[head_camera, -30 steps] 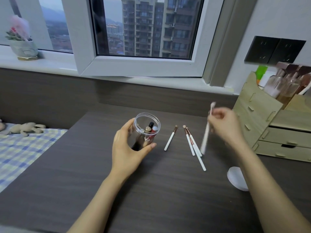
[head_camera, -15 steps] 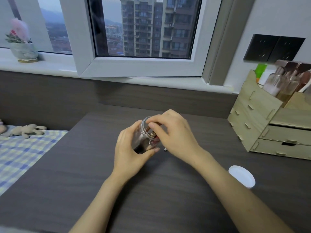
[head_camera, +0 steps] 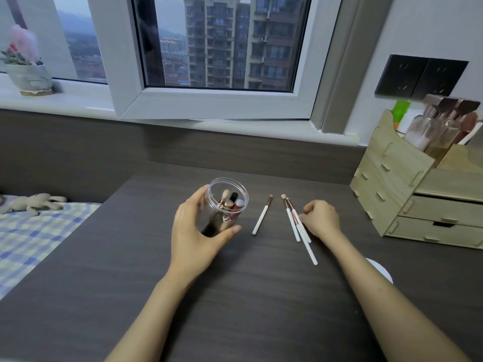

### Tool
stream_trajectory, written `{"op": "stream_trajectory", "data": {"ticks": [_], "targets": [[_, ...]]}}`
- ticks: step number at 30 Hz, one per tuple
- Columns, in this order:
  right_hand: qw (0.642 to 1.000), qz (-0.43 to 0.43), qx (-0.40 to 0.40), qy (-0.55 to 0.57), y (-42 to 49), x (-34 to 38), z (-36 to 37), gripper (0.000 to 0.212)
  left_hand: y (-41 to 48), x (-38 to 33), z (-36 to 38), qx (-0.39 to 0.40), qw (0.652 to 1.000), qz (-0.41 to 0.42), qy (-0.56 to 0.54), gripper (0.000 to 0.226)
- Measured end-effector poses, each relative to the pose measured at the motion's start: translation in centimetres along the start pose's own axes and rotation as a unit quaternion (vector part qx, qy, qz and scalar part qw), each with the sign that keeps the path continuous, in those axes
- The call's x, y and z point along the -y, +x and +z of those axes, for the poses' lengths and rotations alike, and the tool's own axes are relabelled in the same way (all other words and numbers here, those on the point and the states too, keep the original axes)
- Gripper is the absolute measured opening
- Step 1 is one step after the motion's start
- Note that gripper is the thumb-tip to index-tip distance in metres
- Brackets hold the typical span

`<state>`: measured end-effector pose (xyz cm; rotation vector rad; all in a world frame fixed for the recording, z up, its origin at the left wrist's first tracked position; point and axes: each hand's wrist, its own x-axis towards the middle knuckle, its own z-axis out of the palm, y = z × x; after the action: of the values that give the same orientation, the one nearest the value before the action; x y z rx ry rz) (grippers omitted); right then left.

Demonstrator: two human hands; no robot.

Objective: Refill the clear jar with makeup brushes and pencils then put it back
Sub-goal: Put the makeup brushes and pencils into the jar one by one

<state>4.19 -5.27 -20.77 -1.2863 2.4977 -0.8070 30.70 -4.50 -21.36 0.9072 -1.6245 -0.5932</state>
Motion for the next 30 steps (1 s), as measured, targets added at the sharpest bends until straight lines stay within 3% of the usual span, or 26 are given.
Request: {"op": "stream_trajectory", "data": {"ticks": [9, 13, 18, 20, 22, 24, 27, 29, 30], "targets": [[0.999, -0.015, 0.011, -0.039, 1.1, 0.9, 0.2, 0.032, 0.0, -0.1, -0.1, 0.003, 1.000, -0.004, -0.002, 0.077], [0.995, -0.014, 0.031, -0.090, 1.6, 1.5, 0.7, 0.011, 0.0, 0.0, -0.1, 0.004, 1.000, -0.002, 0.003, 0.078], [0.987, -0.007, 0.012, -0.161, 2.2, 1.0, 0.7, 0.022, 0.0, 0.1, -0.1, 0.000, 1.000, -0.005, 0.001, 0.079], [0.990, 0.009, 0.000, -0.139, 2.2, 0.6, -0.2, 0.021, 0.0, 0.1, -0.1, -0.002, 1.000, -0.006, 0.002, 0.079], [0.998, 0.004, -0.048, -0.027, 2.0, 1.0, -2.0, 0.021, 0.0, 0.1, -0.1, -0.001, 1.000, -0.006, 0.000, 0.079], [0.978, -0.032, -0.099, 0.181, 0.6, 2.5, -4.4, 0.019, 0.0, 0.1, -0.1, 0.006, 1.000, -0.005, 0.004, 0.079], [0.851, -0.138, -0.102, 0.497, -4.3, 5.9, -8.2, 0.016, -0.1, -0.1, 0.0, 0.015, 1.000, -0.006, 0.010, 0.080], [0.787, -0.217, -0.069, 0.573, -7.9, 8.3, -9.6, 0.021, -0.1, -0.2, 0.0, 0.016, 1.000, -0.002, 0.012, 0.080], [0.777, -0.250, -0.049, 0.575, -9.3, 9.3, -9.6, 0.020, -0.1, -0.2, 0.0, 0.016, 1.000, 0.002, 0.014, 0.080]]}}
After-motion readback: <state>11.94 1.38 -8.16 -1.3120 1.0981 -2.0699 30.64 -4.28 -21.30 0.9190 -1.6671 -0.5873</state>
